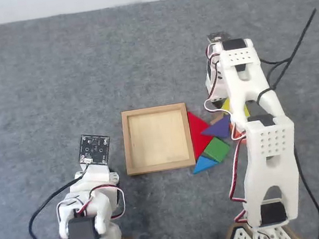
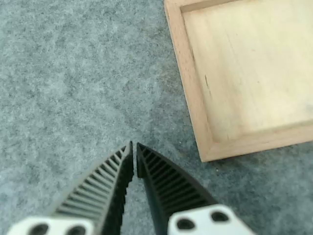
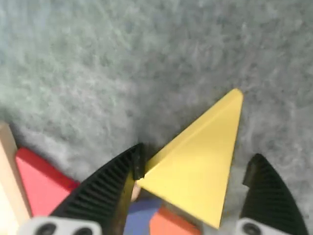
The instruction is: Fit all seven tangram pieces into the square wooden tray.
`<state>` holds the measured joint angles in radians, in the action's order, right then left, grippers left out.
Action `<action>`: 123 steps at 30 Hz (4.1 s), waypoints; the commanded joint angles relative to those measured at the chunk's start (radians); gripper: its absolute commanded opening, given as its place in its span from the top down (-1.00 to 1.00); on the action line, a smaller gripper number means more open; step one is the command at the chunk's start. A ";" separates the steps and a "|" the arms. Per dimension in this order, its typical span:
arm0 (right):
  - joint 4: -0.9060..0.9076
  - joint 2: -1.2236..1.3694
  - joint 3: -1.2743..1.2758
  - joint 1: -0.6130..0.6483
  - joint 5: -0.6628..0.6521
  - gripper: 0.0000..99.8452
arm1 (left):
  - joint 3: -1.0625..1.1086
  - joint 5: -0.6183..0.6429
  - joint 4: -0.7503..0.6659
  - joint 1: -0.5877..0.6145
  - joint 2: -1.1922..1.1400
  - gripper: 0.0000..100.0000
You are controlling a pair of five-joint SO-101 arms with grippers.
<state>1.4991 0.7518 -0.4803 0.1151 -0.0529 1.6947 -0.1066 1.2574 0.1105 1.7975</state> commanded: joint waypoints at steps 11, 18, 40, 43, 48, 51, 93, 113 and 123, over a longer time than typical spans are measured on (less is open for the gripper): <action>-0.377 -0.705 0.726 0.071 -0.206 0.31 | -0.012 0.009 0.005 0.003 0.020 0.97; -0.381 -0.575 0.669 0.073 -0.199 0.22 | -0.012 0.009 0.005 0.003 0.020 0.97; -0.268 -0.243 0.416 0.013 -0.101 0.11 | -0.012 0.009 0.005 0.003 0.020 0.97; -0.277 -0.243 0.413 0.005 -0.101 0.11 | -0.012 0.009 0.005 0.003 0.020 0.97; -0.315 -0.242 0.414 -0.024 -0.058 0.11 | -0.012 0.009 0.005 0.003 0.020 0.97; -0.315 -0.242 0.417 -0.047 0.014 0.11 | -0.012 0.009 0.005 0.003 0.020 0.97; -0.249 -0.137 0.302 -0.015 0.204 0.40 | -0.012 0.009 0.005 0.003 0.020 0.97; -0.165 -0.412 0.285 0.142 0.075 0.41 | -0.012 0.009 0.005 0.003 0.020 0.97; -0.122 -0.435 0.338 0.099 -0.075 0.40 | -0.012 0.009 0.005 0.003 0.020 0.97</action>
<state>1.3779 0.3867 -0.1427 0.2639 -0.0898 1.6947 -0.1066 1.2574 0.1105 1.7975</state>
